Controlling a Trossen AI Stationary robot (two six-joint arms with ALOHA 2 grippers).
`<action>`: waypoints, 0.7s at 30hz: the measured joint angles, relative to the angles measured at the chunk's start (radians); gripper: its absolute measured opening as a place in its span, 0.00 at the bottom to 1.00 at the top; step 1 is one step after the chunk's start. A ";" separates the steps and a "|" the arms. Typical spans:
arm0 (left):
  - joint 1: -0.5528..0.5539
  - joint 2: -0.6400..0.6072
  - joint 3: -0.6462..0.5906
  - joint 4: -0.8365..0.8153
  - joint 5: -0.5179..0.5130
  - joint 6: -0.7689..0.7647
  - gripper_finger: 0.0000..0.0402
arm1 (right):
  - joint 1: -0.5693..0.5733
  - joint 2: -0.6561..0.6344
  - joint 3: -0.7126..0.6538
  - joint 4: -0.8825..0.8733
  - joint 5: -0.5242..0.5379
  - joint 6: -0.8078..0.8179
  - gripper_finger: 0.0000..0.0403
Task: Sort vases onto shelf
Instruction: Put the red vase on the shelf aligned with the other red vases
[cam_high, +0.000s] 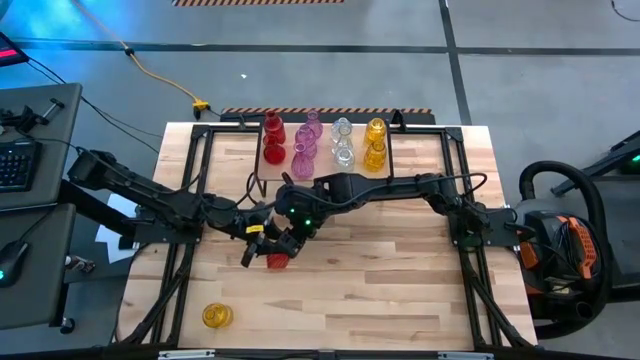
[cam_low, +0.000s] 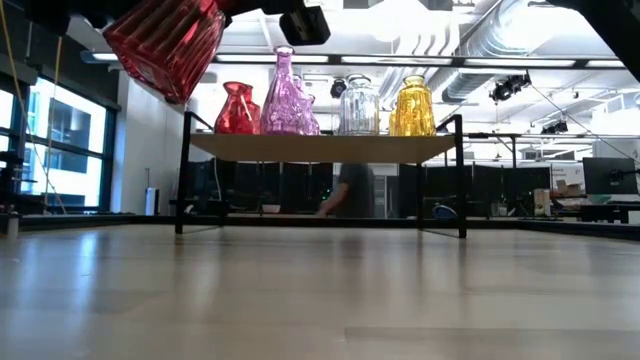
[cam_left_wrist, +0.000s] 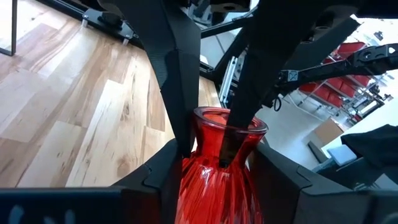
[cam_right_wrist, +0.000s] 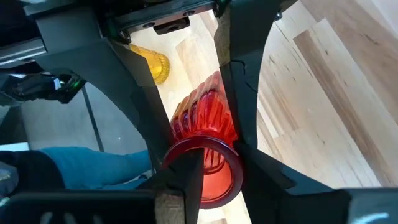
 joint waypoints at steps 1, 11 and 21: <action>-0.001 -0.003 0.000 -0.002 0.000 0.000 0.36 | -0.001 0.000 0.000 0.001 -0.003 0.009 0.26; -0.006 -0.031 0.004 0.016 -0.012 0.005 0.35 | -0.010 -0.040 0.002 0.009 -0.009 0.017 0.22; -0.006 -0.033 0.003 0.034 -0.012 0.019 0.34 | -0.010 -0.047 0.002 0.002 -0.011 0.004 0.21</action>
